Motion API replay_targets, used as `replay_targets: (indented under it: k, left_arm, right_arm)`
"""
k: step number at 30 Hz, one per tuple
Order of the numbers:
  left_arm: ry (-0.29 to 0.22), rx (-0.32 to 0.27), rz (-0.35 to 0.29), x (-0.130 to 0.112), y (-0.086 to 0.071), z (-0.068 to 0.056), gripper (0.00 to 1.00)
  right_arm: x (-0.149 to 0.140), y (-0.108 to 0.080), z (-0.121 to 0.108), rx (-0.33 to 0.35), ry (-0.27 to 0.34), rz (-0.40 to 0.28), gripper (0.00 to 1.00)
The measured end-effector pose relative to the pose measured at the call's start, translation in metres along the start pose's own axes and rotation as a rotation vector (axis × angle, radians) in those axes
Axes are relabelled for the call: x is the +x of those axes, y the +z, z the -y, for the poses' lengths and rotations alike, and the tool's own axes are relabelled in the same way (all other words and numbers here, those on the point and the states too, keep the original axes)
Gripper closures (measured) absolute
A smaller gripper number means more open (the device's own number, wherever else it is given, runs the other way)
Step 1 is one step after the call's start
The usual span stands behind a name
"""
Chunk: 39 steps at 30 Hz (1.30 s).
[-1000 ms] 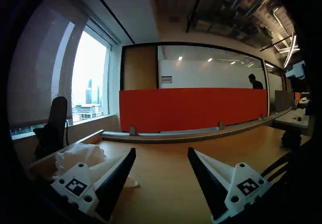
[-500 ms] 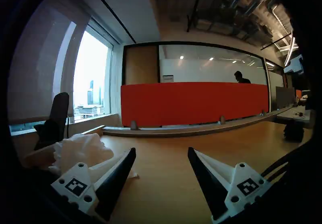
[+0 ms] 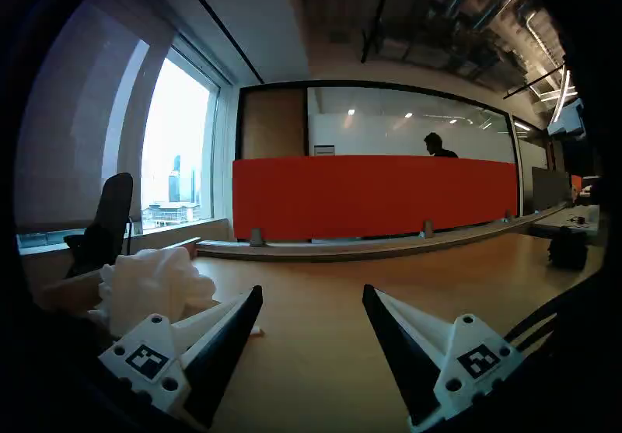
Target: Fold towel
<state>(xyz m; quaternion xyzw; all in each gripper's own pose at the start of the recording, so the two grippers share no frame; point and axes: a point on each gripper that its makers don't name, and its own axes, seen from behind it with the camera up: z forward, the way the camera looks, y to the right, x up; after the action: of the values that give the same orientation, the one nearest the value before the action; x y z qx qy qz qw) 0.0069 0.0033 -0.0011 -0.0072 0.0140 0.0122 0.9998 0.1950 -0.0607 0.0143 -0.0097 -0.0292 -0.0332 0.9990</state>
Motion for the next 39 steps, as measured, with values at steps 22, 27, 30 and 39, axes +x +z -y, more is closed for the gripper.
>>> replay_targets:
  k: [22, 27, 30, 39]
  left_arm:
    - [-0.014, -0.005, 0.013, -0.011, -0.001, 0.001, 0.04]
    - [-0.013, -0.008, 0.023, -0.013, 0.0, 0.001, 0.05]
    - [-0.012, -0.01, 0.023, -0.013, 0.0, 0.0, 0.04]
    - [-0.012, -0.01, 0.024, -0.013, 0.001, 0.001, 0.04]
  right_arm:
    - [-0.014, -0.002, -0.012, -0.011, 0.011, 0.01, 0.0]
    - [-0.012, -0.001, -0.012, -0.008, 0.009, 0.01, 0.0]
    - [-0.011, -0.002, -0.012, -0.007, 0.007, 0.008, 0.0]
    - [-0.011, -0.003, -0.022, -0.011, 0.022, -0.008, 0.0]
